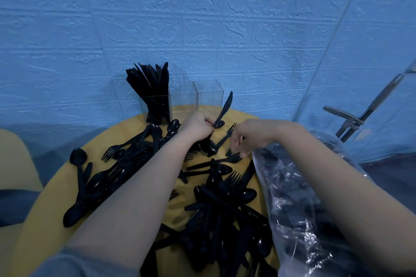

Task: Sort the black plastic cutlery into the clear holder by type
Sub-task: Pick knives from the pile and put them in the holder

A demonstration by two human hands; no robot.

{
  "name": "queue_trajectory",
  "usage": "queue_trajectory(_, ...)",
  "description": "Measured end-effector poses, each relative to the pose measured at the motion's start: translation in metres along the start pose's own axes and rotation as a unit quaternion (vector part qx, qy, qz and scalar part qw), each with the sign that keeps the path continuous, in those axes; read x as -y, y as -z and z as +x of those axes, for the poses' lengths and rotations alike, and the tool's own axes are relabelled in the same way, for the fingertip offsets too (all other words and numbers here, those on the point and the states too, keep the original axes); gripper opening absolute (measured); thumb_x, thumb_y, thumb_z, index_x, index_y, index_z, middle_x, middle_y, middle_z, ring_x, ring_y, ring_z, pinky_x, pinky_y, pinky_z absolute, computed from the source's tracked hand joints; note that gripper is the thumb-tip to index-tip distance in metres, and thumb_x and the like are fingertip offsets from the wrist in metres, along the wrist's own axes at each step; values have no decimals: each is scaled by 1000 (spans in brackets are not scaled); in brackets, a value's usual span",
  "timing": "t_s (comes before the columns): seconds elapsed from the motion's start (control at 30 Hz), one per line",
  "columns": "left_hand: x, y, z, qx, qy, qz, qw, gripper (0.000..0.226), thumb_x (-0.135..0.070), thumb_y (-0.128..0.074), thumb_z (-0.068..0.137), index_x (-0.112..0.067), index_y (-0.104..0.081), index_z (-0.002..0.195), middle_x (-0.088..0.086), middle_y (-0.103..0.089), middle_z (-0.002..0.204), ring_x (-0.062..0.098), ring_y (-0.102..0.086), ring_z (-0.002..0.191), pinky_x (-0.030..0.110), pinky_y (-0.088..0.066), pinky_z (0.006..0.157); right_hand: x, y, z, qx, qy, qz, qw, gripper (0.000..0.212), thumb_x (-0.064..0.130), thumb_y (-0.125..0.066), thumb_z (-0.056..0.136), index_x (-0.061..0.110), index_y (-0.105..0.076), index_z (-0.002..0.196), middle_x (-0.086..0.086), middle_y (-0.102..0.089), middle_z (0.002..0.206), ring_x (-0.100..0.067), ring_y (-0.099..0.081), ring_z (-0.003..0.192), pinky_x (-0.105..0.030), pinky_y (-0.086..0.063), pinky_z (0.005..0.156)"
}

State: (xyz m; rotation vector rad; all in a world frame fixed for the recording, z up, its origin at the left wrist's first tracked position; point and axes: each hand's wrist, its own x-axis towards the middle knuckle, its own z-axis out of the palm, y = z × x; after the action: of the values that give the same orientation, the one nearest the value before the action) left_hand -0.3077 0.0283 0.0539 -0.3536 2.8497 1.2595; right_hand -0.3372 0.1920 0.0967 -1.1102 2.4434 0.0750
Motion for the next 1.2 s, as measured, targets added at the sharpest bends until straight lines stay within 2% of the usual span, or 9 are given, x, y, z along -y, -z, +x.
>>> queue_trajectory(0.1,2,0,-10,-29,-17,-70,997,14,-13,-62,90,-14,-68,103,2,-65,103,13,-57,95,24,-43,84,6,-12,-7,88,4,-39,995,35,24,-76,78,24,-65,111,4,-55,122,-14,-49,114,-29,-41,93)
queue_trajectory(0.2,4,-1,-18,-50,-20,-101,993,24,-19,-60,92,-10,-66,114,3,-64,115,16,-56,106,24,-41,88,9,-26,-5,113,0,-82,990,35,25,-78,75,19,-64,106,0,-58,117,-20,-53,110,-36,-47,94)
queue_trajectory(0.4,0,10,-44,-73,-33,-242,967,12,-19,-55,96,-15,-65,93,-9,-65,92,10,-58,92,23,-45,82,13,-30,-5,13,40,-48,998,15,16,-73,80,21,-65,93,6,-58,96,-17,-55,102,-31,-44,87)
queue_trajectory(0.53,8,17,-57,-61,-17,-298,952,15,-18,-52,97,-9,-62,103,-5,-70,89,1,-62,67,9,-46,51,11,-26,-4,-91,62,-55,992,16,18,-72,81,18,-68,96,5,-65,102,-13,-53,103,-30,-40,92)
queue_trajectory(0.8,35,32,-88,-87,11,-343,935,21,-14,-51,97,-5,-55,117,1,-69,90,10,-64,76,19,-56,57,11,-10,-9,-254,98,-97,957,13,17,-67,84,11,-67,97,1,-66,98,-18,-56,97,-27,-33,90)
queue_trajectory(0.93,37,35,-99,-98,8,-362,927,28,-10,-49,97,-3,-54,124,2,-67,94,9,-64,80,23,-58,61,18,-6,-19,-272,43,32,961,8,12,-65,87,10,-65,95,0,-61,91,-21,-57,91,-35,-45,82)
queue_trajectory(1.0,37,38,-103,-115,7,-374,920,27,-9,-49,98,-4,-56,124,2,-67,95,10,-66,79,26,-58,64,22,-9,-23,-287,26,118,950,4,10,-65,88,11,-63,92,-1,-63,86,-20,-61,85,-29,-47,78)
queue_trajectory(1.1,39,42,-111,-139,18,-397,907,24,-9,-48,98,-5,-56,121,3,-68,96,12,-68,78,26,-59,66,30,-17,-28,-312,4,232,921,5,11,-64,89,15,-61,89,0,-65,78,-13,-61,73,-12,-44,67)
queue_trajectory(1.2,37,43,-122,-133,23,-409,902,24,-10,-48,98,-6,-55,120,4,-70,100,15,-69,82,25,-58,65,42,-27,-32,-314,15,375,872,3,6,-61,90,7,-60,94,-1,-62,74,-6,-62,63,-20,-50,69)
